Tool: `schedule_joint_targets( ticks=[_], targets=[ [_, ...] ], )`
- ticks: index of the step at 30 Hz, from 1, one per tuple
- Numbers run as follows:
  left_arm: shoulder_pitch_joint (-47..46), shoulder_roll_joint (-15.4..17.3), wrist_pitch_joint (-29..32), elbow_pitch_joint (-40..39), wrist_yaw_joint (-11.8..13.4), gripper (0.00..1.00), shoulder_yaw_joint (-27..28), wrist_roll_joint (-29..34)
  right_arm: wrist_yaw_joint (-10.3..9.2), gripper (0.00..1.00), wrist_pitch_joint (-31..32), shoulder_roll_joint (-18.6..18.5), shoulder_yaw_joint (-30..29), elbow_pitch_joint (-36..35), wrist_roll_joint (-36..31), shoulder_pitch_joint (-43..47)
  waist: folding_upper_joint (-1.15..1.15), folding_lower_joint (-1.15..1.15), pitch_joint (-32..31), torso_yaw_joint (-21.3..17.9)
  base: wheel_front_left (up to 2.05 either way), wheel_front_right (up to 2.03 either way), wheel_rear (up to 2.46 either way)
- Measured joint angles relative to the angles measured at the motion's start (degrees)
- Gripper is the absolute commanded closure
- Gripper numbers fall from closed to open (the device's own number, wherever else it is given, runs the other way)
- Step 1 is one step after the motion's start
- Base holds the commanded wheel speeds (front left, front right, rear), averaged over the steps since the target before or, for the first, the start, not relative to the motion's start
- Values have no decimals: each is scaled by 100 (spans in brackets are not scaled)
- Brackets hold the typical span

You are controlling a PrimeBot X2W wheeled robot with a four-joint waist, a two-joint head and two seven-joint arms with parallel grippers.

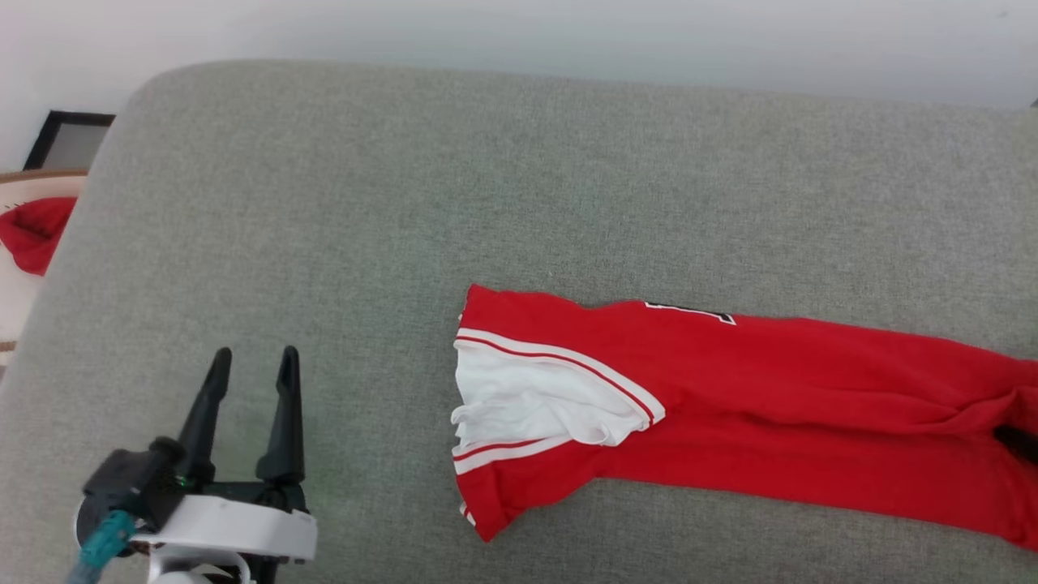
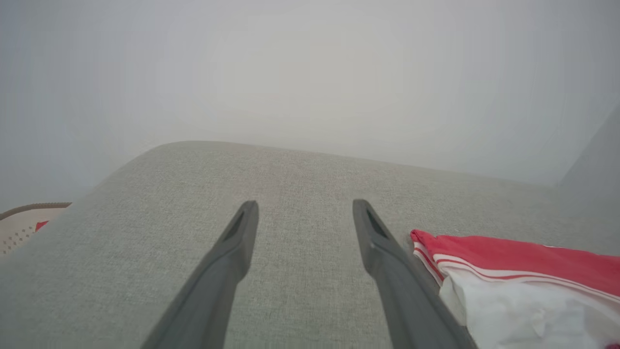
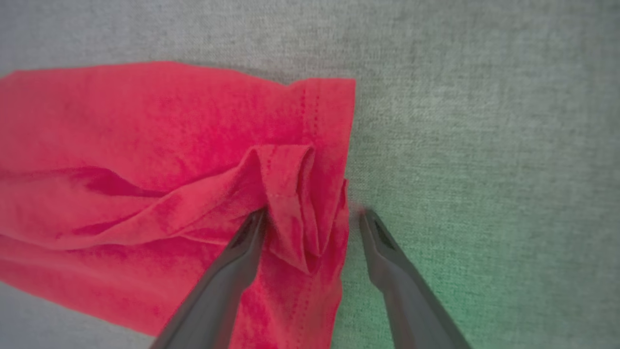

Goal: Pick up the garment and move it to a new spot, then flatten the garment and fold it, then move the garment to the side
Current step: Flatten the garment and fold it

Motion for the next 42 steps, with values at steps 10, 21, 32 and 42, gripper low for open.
schedule_joint_targets(
  ticks=[10, 21, 32, 42],
  targets=[
    [-161, -259, 0, 252, -132, 0, 114, 291, 2, 100, 108, 21, 65, 18, 5, -182, 0, 0, 196, 8, 0, 0, 0],
    [-138, -162, 0, 185, -151, 0, 240, 322, 9, 100, -194, -51, -433, 180, -27, -228, 0, 0, 219, -155, 0, 0, 0],
    [-78, -51, 0, 14, -154, 0, 420, 371, 2, 100, -568, -799, -1456, 858, -349, -373, 0, 0, 423, -425, 0, 0, 0],
    [-92, 59, 0, -57, -154, 0, 423, 355, 1, 100, -864, -1218, -1774, 1368, -654, -679, 0, 0, 573, -606, 0, 0, 0]
  ],
)
